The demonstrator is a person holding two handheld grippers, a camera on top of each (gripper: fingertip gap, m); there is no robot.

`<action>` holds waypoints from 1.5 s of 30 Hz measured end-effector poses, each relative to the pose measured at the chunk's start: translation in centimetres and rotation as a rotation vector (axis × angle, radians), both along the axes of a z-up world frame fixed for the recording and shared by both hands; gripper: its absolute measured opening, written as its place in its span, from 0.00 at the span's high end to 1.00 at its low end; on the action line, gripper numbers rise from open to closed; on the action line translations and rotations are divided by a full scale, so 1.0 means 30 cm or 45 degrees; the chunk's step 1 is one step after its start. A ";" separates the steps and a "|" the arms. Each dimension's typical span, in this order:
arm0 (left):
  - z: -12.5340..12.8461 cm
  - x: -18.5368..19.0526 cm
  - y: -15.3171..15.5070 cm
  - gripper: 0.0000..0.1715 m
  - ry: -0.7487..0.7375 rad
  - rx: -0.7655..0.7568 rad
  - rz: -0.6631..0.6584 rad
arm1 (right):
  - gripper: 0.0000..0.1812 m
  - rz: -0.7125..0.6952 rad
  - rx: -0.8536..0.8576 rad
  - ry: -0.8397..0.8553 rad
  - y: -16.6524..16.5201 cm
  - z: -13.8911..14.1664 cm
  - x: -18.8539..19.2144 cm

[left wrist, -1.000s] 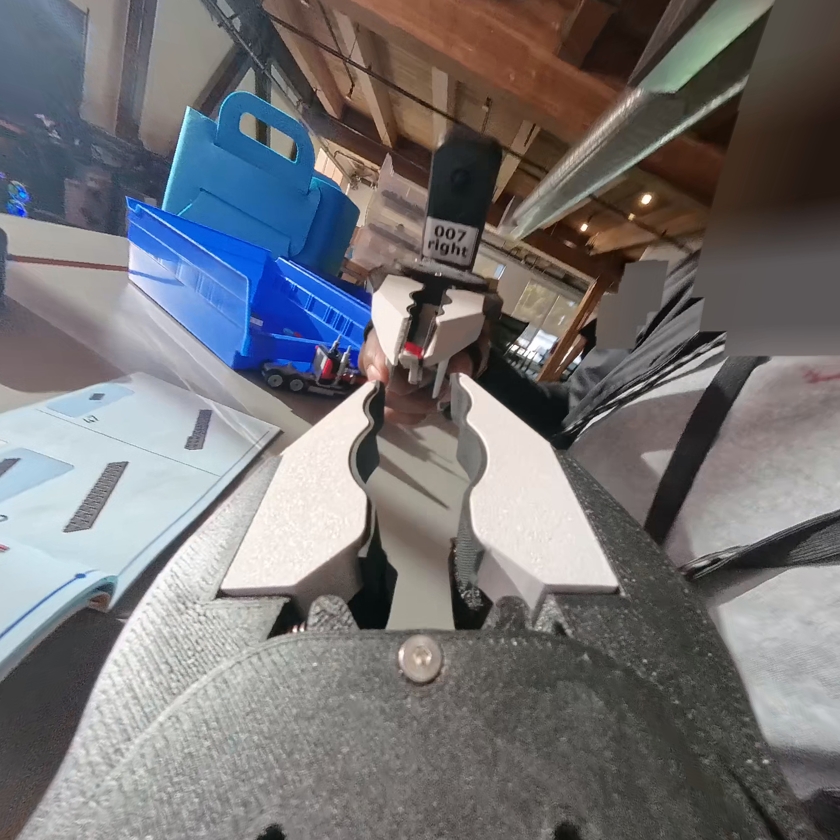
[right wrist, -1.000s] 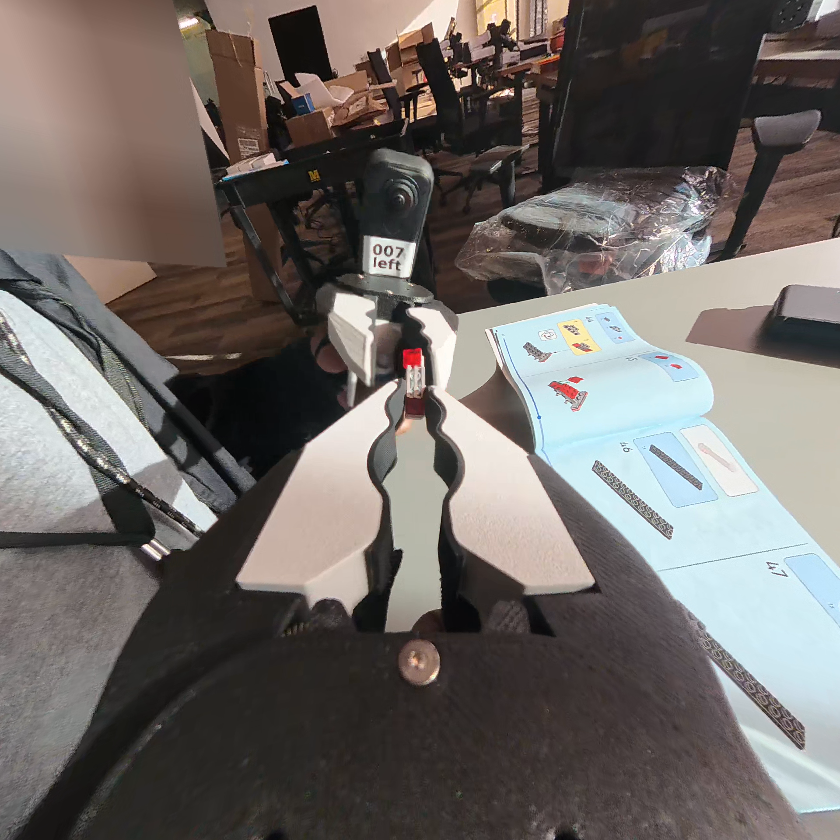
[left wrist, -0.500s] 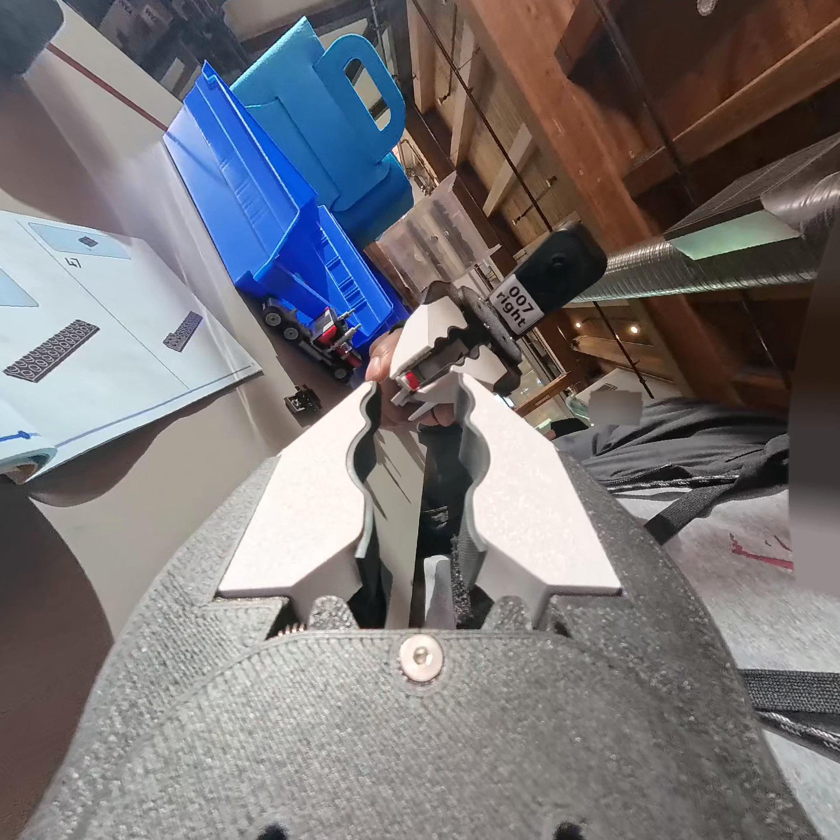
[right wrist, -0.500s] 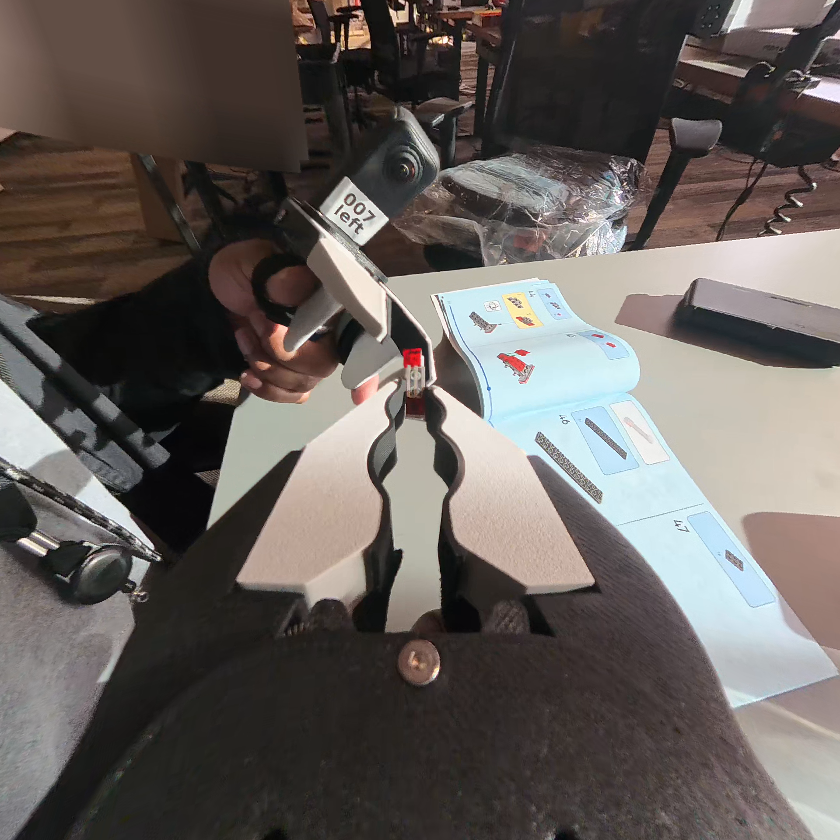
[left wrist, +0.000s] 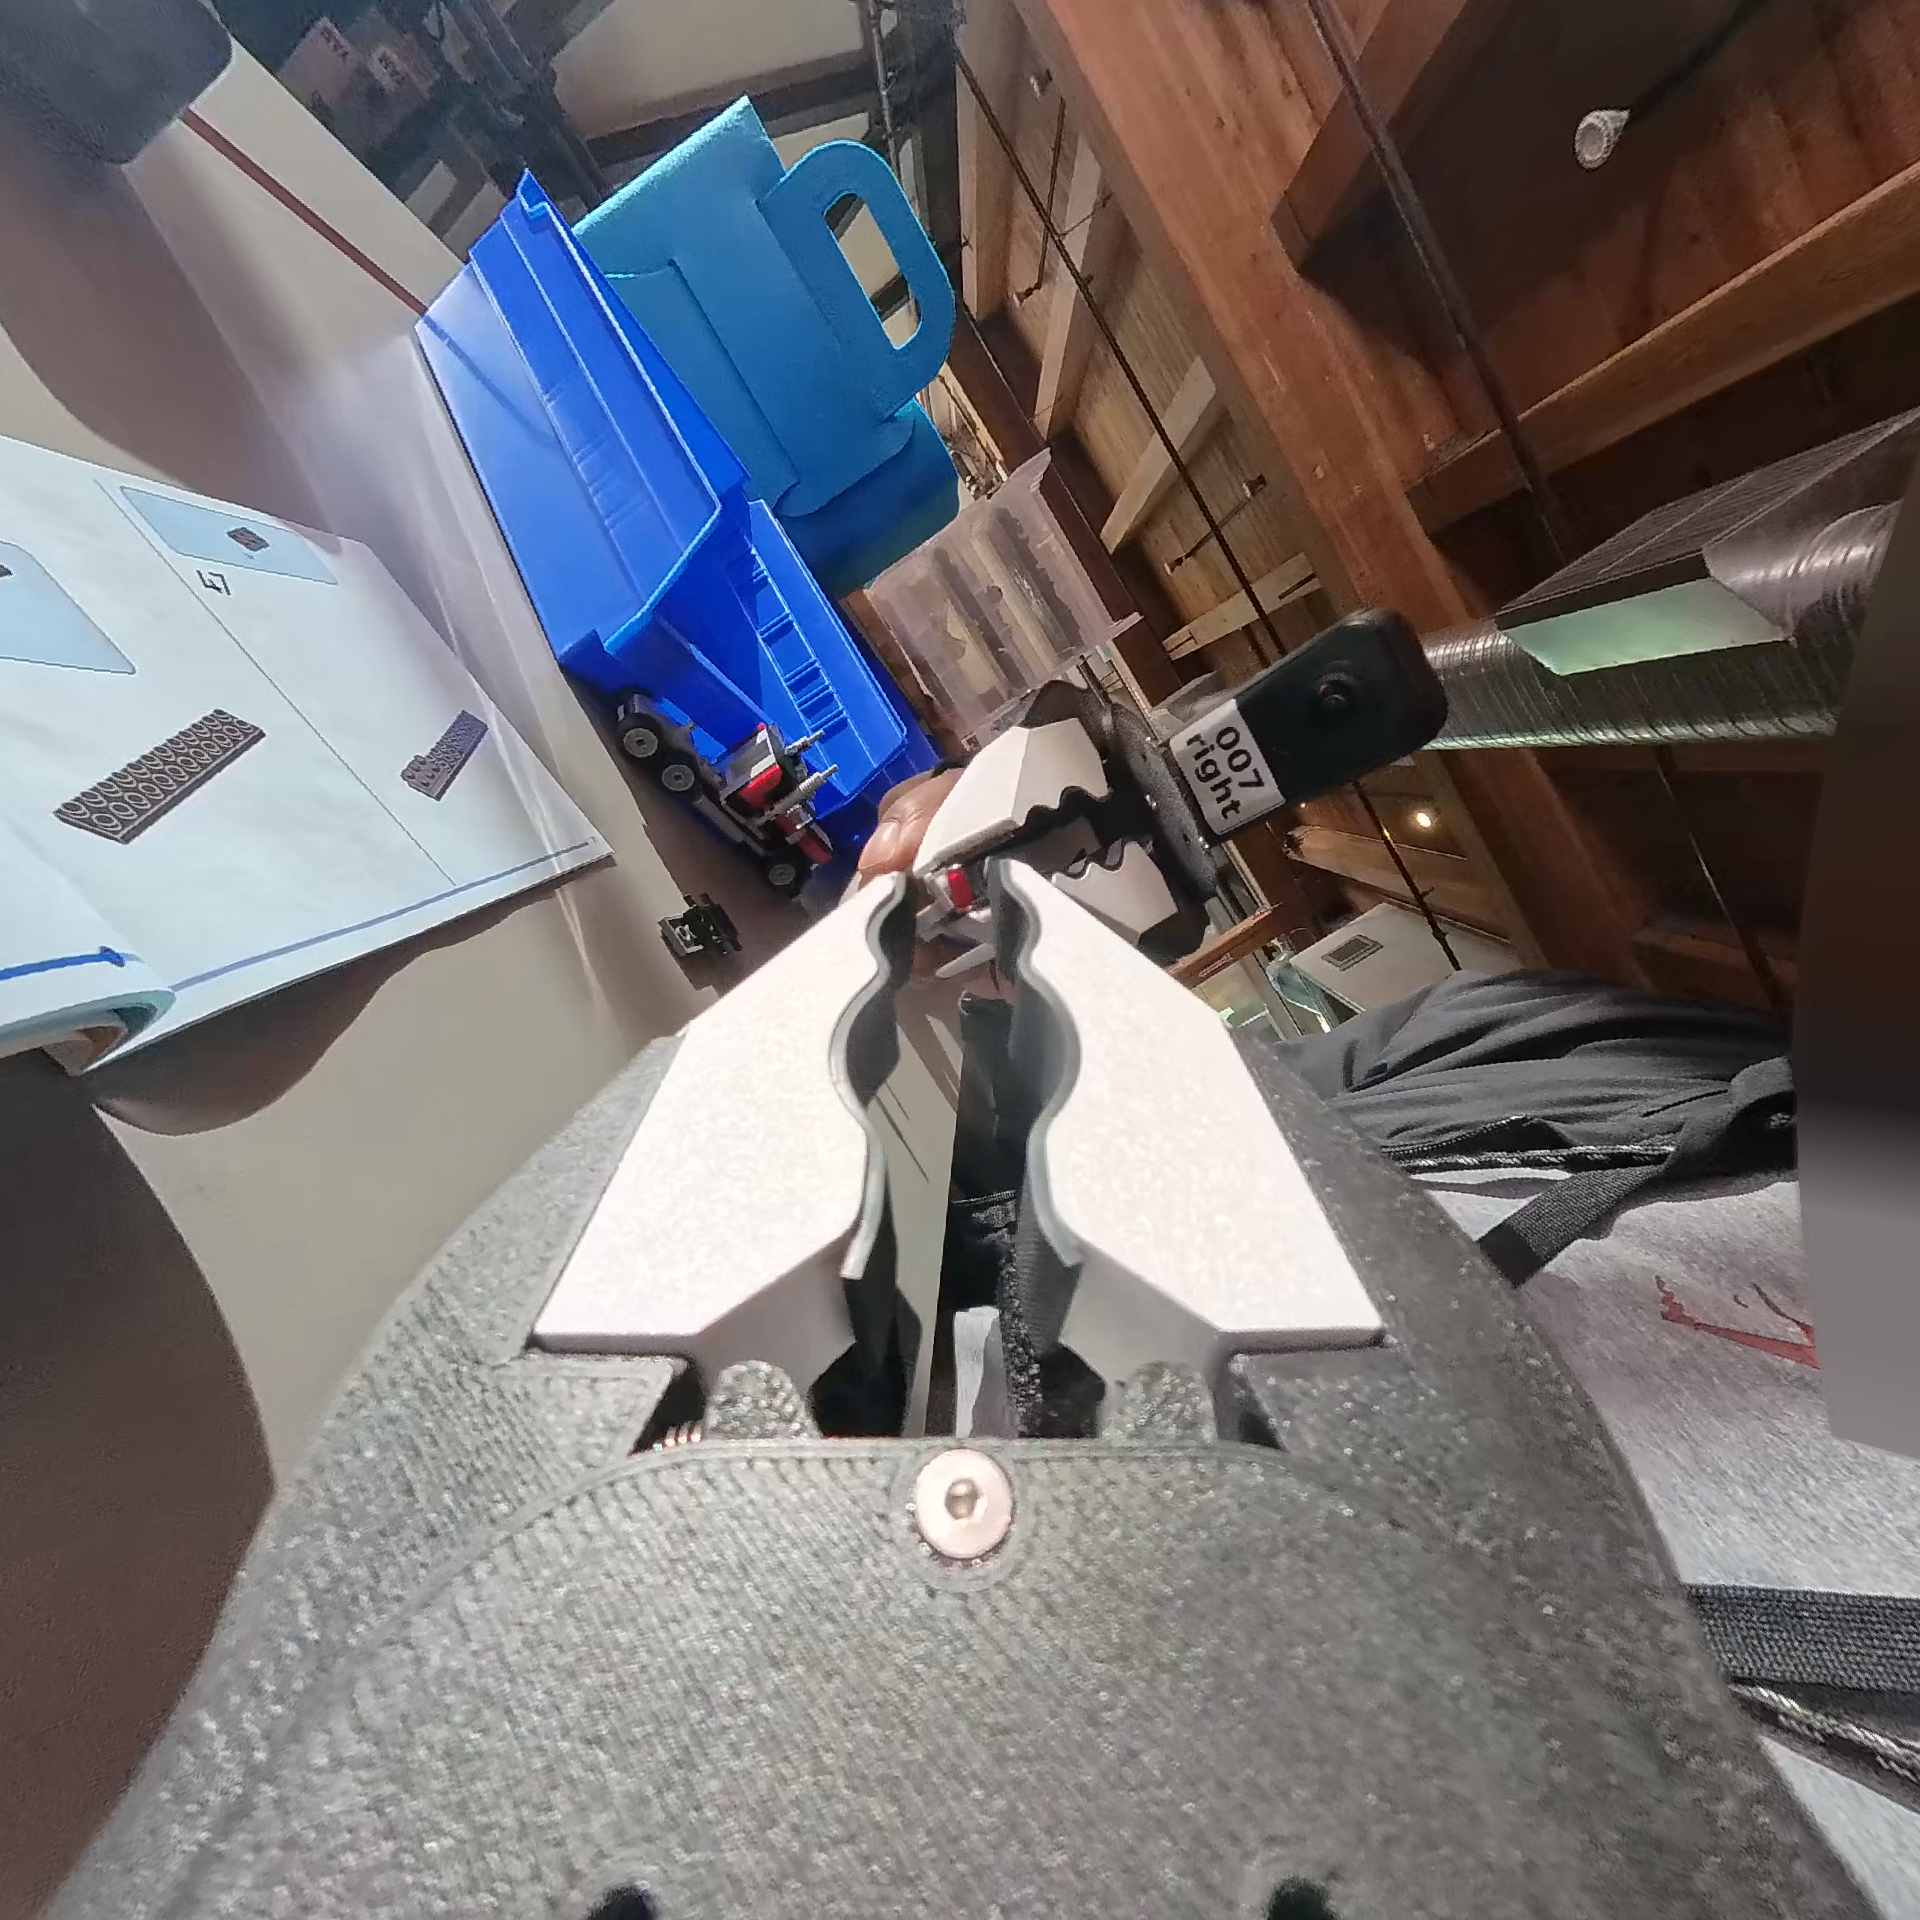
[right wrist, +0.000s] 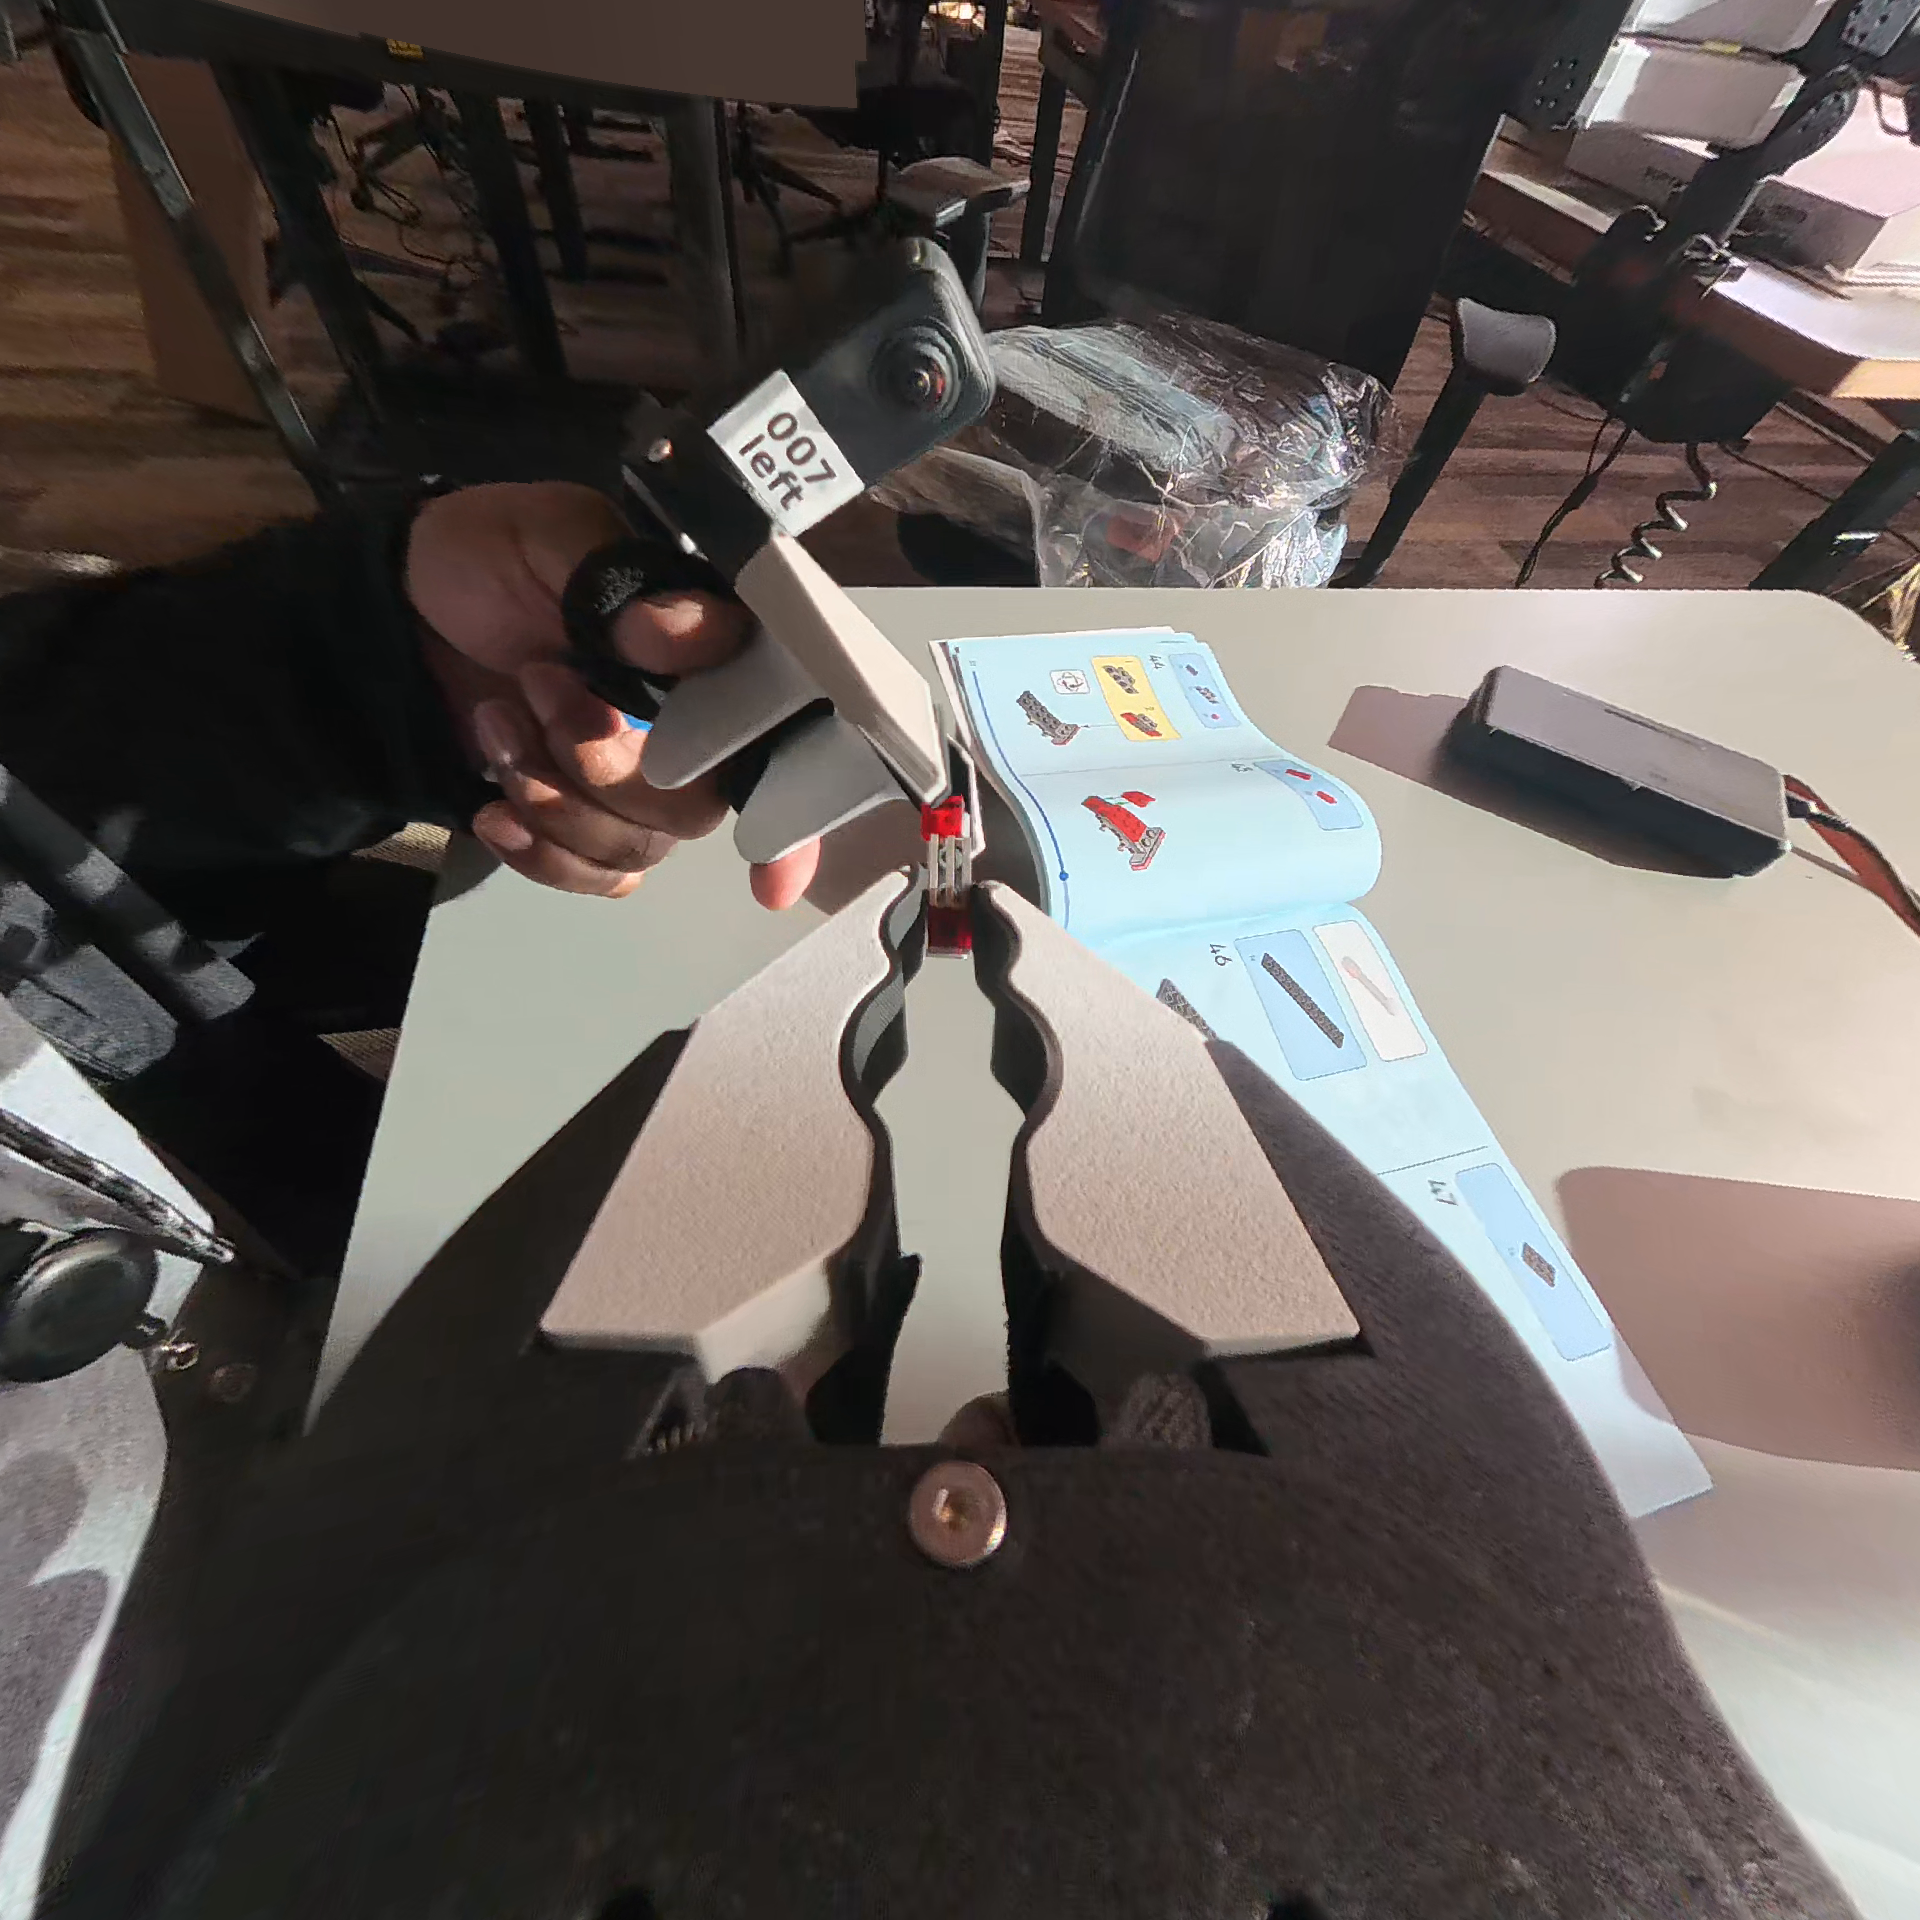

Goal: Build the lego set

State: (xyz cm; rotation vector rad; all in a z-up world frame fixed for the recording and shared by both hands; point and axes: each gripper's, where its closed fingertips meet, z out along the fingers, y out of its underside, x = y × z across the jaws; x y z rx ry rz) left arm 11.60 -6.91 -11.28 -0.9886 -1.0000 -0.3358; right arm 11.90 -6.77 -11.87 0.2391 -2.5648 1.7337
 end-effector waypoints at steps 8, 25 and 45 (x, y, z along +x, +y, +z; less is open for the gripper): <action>0.005 -0.006 -0.005 0.96 0.006 0.022 0.027 | 0.95 -0.025 0.010 0.182 -0.009 0.009 0.002; 0.002 -0.009 -0.012 0.97 0.047 0.016 0.042 | 0.95 -0.046 0.032 0.339 -0.018 0.011 0.003; 0.016 -0.015 -0.015 0.96 0.041 0.105 0.036 | 0.95 -0.084 -0.044 0.276 -0.022 0.026 -0.009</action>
